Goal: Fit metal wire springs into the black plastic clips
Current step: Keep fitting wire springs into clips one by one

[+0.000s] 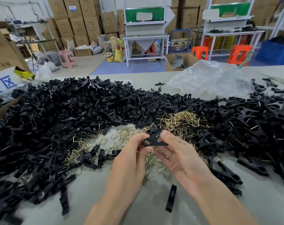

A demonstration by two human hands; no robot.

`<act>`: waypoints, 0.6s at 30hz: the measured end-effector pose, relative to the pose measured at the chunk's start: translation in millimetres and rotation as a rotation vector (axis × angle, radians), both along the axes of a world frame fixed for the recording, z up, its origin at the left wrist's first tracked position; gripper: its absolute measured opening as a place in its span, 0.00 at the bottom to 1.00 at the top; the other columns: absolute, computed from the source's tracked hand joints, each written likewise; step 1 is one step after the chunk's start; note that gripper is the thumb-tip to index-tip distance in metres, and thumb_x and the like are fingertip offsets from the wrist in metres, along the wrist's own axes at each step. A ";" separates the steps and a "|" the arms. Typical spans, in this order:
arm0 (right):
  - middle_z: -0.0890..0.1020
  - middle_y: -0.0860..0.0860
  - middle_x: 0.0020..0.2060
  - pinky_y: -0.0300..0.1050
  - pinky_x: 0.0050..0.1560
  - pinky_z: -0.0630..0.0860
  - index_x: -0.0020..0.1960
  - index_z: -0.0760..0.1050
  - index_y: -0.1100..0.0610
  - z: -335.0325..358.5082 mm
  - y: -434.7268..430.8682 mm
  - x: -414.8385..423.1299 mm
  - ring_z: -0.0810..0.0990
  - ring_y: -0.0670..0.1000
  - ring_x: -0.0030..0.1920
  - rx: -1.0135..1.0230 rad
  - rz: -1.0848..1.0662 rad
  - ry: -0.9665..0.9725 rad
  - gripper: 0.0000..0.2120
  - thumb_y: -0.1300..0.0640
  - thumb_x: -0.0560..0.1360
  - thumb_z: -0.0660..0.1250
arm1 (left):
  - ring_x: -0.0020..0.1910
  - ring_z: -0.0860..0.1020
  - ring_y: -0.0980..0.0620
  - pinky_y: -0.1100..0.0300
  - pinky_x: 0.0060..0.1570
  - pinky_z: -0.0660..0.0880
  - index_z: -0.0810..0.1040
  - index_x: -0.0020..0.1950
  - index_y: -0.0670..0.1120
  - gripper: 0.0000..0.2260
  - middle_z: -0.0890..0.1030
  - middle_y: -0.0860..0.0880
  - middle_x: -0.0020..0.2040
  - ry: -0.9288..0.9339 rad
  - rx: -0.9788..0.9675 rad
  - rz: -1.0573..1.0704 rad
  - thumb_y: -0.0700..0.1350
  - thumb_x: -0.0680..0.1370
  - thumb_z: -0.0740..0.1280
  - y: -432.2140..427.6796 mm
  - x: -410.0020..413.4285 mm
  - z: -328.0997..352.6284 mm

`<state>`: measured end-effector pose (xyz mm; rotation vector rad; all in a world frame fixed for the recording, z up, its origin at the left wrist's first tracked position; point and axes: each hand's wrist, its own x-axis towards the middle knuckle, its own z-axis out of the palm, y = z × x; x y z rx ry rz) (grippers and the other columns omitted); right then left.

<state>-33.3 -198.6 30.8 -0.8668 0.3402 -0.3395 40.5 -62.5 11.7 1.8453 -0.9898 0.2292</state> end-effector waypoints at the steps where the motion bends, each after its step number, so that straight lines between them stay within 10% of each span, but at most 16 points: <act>1: 0.85 0.60 0.57 0.50 0.60 0.81 0.58 0.81 0.64 -0.3 0.6 -0.5 0.85 0.55 0.56 -0.008 0.022 0.003 0.18 0.54 0.73 0.73 | 0.46 0.79 0.61 0.70 0.43 0.72 0.70 0.61 0.65 0.09 0.80 0.66 0.51 0.011 -0.008 0.004 0.53 0.82 0.60 0.1 0.8 -1.1; 5: 0.86 0.58 0.55 0.45 0.51 0.83 0.47 0.87 0.55 1.7 4.2 -2.5 0.86 0.52 0.52 0.042 0.104 -0.014 0.08 0.52 0.72 0.73 | 0.49 0.80 0.61 0.68 0.47 0.74 0.71 0.62 0.62 0.13 0.81 0.65 0.51 0.046 -0.012 0.007 0.45 0.82 0.63 1.2 3.8 -3.8; 13: 0.78 0.55 0.52 0.46 0.53 0.76 0.60 0.80 0.55 -1.9 8.1 -1.7 0.78 0.50 0.47 0.147 0.323 -0.166 0.19 0.47 0.74 0.74 | 0.40 0.80 0.55 0.62 0.41 0.78 0.76 0.57 0.61 0.08 0.83 0.53 0.44 0.337 -0.217 -0.212 0.51 0.81 0.60 -4.6 -5.9 3.7; 18: 0.78 0.49 0.69 0.40 0.54 0.75 0.69 0.78 0.47 -2.1 6.1 -4.2 0.75 0.47 0.50 0.086 0.387 -0.237 0.26 0.48 0.71 0.74 | 0.42 0.78 0.53 0.63 0.45 0.76 0.79 0.58 0.54 0.09 0.82 0.49 0.44 0.448 -0.208 -0.339 0.51 0.82 0.61 -6.6 -11.2 4.4</act>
